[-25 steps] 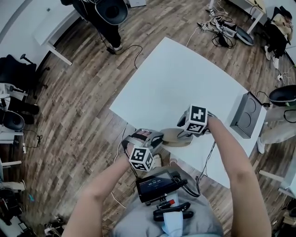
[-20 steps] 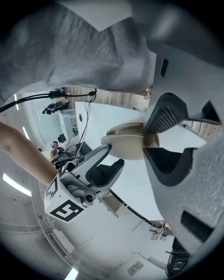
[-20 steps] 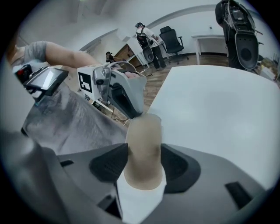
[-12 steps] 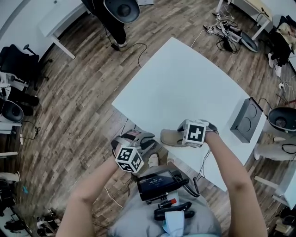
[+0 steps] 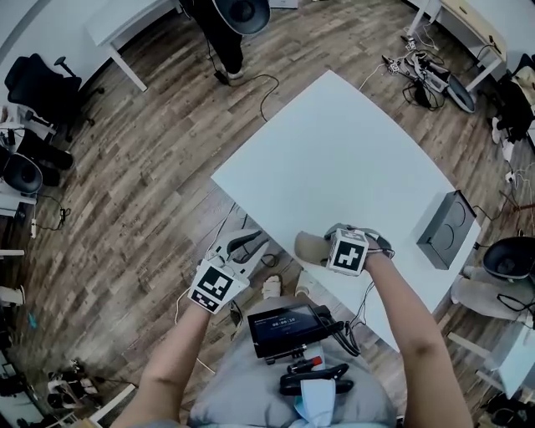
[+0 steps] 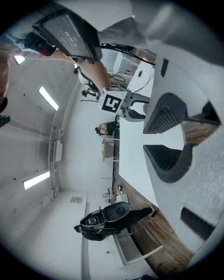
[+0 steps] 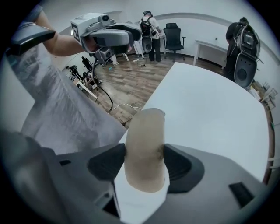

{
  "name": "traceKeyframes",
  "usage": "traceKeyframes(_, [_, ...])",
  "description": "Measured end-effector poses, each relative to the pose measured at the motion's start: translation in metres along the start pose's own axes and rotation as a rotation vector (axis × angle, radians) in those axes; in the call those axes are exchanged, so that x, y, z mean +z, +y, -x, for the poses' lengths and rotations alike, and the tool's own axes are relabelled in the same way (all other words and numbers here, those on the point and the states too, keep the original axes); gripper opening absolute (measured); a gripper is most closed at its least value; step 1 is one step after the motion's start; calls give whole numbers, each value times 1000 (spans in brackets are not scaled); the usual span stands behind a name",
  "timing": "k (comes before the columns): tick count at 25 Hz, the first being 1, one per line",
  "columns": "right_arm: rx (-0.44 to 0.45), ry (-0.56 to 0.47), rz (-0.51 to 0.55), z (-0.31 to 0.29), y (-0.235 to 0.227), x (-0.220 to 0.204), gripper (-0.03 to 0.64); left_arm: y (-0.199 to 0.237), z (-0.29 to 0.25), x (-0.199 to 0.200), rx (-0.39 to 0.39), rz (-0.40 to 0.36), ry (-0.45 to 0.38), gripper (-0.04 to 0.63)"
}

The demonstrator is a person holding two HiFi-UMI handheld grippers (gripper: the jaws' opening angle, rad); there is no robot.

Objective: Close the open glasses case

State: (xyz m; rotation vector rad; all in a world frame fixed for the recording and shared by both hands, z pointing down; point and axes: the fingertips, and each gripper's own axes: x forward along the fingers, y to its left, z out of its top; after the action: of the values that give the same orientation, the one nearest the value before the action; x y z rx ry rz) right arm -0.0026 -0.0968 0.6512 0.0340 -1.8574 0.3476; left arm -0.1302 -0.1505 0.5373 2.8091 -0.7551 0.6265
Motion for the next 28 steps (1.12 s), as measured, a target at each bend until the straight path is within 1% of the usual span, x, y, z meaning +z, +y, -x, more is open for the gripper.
traceKeyframes(2, [4,-2,-10,0,-3,1,258,-6,4,-1,-5,115,-31,87])
traceKeyframes(4, [9,-8,-21,1,-4,0,258,-13,3,-10,-19,225,-43,87])
traceKeyframes(5, [10,-10,-23,1,-5,-1,258,-16,0,-17,-30,262,-32,87])
traceKeyframes(6, [11,-9,-24,0,-5,-2,258,-21,-4,-26,-45,284,-13,86])
traceKeyframes(8, [19,9,-43,-1,-5,-7,258,-30,-12,-39,-84,295,31,87])
traceKeyframes(10, [31,43,-82,-3,-5,-14,259,-37,-17,-45,-116,295,57,87])
traceKeyframes(12, [43,53,-98,-3,-5,-14,258,-40,-19,-46,-126,302,63,87])
traceKeyframes(15, [59,34,-105,-3,-2,-12,258,-46,-18,-46,-125,324,56,87])
traceKeyframes(18, [55,2,-96,-7,-3,-10,258,-55,-18,-48,-134,342,53,87])
traceKeyframes(22, [45,15,-86,-4,-2,-10,258,-60,-16,-51,-144,358,57,87])
traceKeyframes(26, [22,-11,-28,-2,0,-5,262,-63,-15,-53,-146,366,59,87])
traceKeyframes(28, [6,-11,-22,0,0,-8,265,-62,-14,-52,-143,364,57,87])
